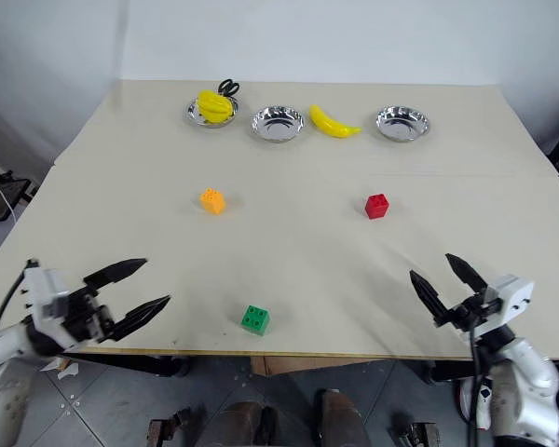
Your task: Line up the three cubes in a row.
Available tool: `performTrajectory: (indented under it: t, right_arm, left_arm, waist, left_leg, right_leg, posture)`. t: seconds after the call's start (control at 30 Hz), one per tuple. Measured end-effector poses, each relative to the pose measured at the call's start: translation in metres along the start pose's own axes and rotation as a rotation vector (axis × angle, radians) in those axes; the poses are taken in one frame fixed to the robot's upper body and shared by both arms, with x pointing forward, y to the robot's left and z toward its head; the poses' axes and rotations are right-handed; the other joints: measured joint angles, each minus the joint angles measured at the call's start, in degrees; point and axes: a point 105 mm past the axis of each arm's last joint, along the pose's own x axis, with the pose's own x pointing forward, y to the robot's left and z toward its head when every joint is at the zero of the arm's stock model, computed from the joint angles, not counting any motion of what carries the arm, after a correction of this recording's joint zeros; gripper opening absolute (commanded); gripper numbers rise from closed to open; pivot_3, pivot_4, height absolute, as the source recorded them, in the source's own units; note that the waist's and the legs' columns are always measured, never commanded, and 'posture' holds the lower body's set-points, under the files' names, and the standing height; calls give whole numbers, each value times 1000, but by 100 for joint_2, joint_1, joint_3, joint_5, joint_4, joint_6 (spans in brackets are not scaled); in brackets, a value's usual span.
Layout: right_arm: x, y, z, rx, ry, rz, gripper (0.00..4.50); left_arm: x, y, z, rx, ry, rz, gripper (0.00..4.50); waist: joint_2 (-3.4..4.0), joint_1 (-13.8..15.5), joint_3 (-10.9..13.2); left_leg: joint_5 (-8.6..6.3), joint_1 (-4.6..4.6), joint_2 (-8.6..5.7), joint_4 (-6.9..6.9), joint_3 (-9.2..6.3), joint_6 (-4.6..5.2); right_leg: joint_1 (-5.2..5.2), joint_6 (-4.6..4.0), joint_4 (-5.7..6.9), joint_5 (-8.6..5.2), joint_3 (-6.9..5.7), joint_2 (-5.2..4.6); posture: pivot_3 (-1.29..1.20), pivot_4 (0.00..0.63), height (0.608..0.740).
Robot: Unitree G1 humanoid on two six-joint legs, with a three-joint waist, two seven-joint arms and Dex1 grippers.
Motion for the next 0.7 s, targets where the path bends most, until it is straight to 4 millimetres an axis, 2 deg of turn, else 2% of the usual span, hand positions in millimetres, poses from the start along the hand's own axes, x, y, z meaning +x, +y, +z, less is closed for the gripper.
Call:
performTrajectory:
  t: [0.13,0.2,0.33,0.47,0.57,0.63,0.7]
  right_arm:
    - [7,7,-7,-5,16,-38,4500]
    - [18,12,-8,-27,41,-37,4500]
    - [58,20,-19,-73,195,-47,4500]
    - [97,14,-2,-113,195,-117,4500]
    - [126,0,10,-146,203,-210,4500]
    - [138,-2,9,-138,213,-239,4500]
    - [144,3,0,-103,240,-238,4500]
  left_arm:
    - [17,-3,2,22,-17,-42,4426]
    - [24,-4,-3,24,-7,-54,4426]
    - [34,-6,-10,21,-7,-66,4426]
    - [36,-7,-13,25,1,-75,4426]
    - [40,-7,-11,40,0,-84,4426]
    - [41,-7,-12,46,5,-83,4426]
    - [41,-8,-13,47,9,-85,4426]
  waist:
    - [13,-53,-8]
    - [13,-65,-7]
    - [13,-46,-8]
    - [13,-31,-7]
    - [12,-36,-8]
    - [11,-38,-9]
    - [11,-40,-9]
  left_leg:
    - [3,5,-2,-3,7,-1]
    - [5,5,-2,-3,7,-7]
    - [13,-6,-3,7,8,-13]
    - [15,-19,-4,5,7,-15]
    - [16,-26,-7,9,8,-15]
    - [21,-30,-6,3,8,-20]
    - [25,-44,-5,0,8,-21]
  right_leg:
    - [-6,0,11,0,7,1]
    - [-13,0,20,0,8,5]
    - [-27,-2,33,0,12,4]
    - [-44,-3,37,0,11,4]
    - [-53,-3,40,0,10,4]
    - [-64,-3,45,0,10,5]
    - [-77,-3,54,-1,9,8]
  posture:
    - [0,150,740]
    - [0,150,740]
    - [0,150,740]
    - [0,150,740]
    - [0,150,740]
    - [0,150,740]
    - [0,150,740]
